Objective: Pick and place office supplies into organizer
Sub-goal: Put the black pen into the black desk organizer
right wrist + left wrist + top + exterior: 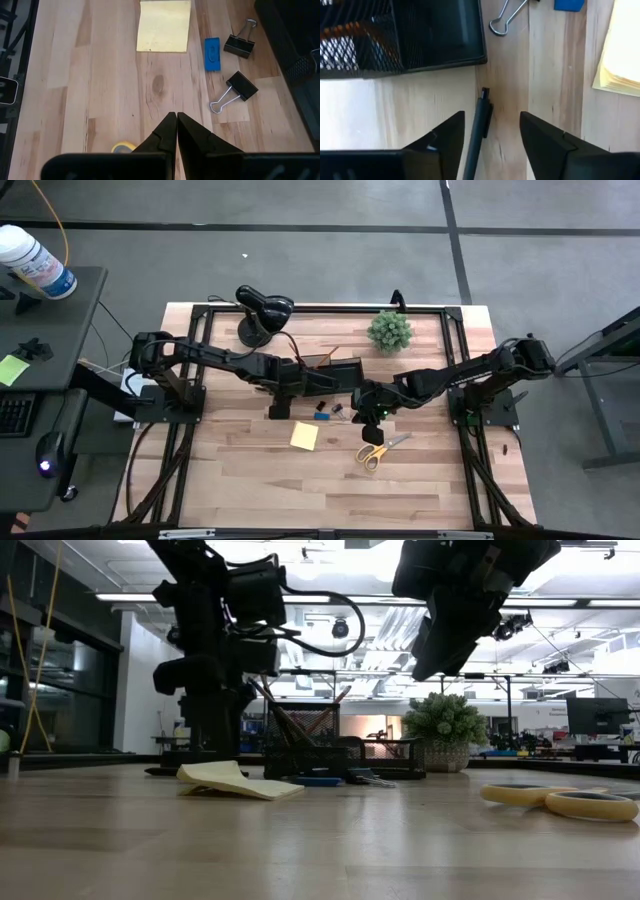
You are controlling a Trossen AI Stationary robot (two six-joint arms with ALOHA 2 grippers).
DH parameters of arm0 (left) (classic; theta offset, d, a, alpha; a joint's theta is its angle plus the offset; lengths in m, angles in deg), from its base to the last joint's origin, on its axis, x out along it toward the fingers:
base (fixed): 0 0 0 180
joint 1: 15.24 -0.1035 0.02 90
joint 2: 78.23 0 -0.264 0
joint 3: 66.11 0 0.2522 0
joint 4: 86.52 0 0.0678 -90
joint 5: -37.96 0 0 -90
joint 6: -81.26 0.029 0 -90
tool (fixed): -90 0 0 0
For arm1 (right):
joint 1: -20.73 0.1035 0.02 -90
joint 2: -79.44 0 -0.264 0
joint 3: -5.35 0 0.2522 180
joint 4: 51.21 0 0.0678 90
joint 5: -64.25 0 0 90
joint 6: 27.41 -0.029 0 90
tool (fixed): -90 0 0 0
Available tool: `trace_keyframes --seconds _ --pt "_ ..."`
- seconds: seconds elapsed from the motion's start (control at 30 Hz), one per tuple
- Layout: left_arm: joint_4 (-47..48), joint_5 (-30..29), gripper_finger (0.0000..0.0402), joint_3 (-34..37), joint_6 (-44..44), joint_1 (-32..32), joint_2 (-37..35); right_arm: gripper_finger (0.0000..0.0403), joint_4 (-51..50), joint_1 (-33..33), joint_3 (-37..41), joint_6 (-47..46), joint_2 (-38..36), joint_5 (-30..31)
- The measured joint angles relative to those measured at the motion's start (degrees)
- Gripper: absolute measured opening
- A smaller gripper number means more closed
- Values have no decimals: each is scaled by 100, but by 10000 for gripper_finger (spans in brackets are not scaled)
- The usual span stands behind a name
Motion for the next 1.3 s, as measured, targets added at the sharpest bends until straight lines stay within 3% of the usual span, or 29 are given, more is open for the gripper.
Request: trace_keyframes --seconds 0.17,0.57,0.73,1.03,1.3 --pt "3 9 189 -9 120 0 226 11 29 0 0 2 0 -2" --pt "-79 189 152 -20 278 -2 534 11 40 0 0 3 0 -7" --pt "-127 335 119 -15 348 -4 539 11 39 0 0 27 0 -7" --pt "-169 398 15 -15 340 -4 539 11 37 0 0 48 0 -4" --pt "-186 519 19 -18 40 0 539 11 36 0 1 48 0 -4"
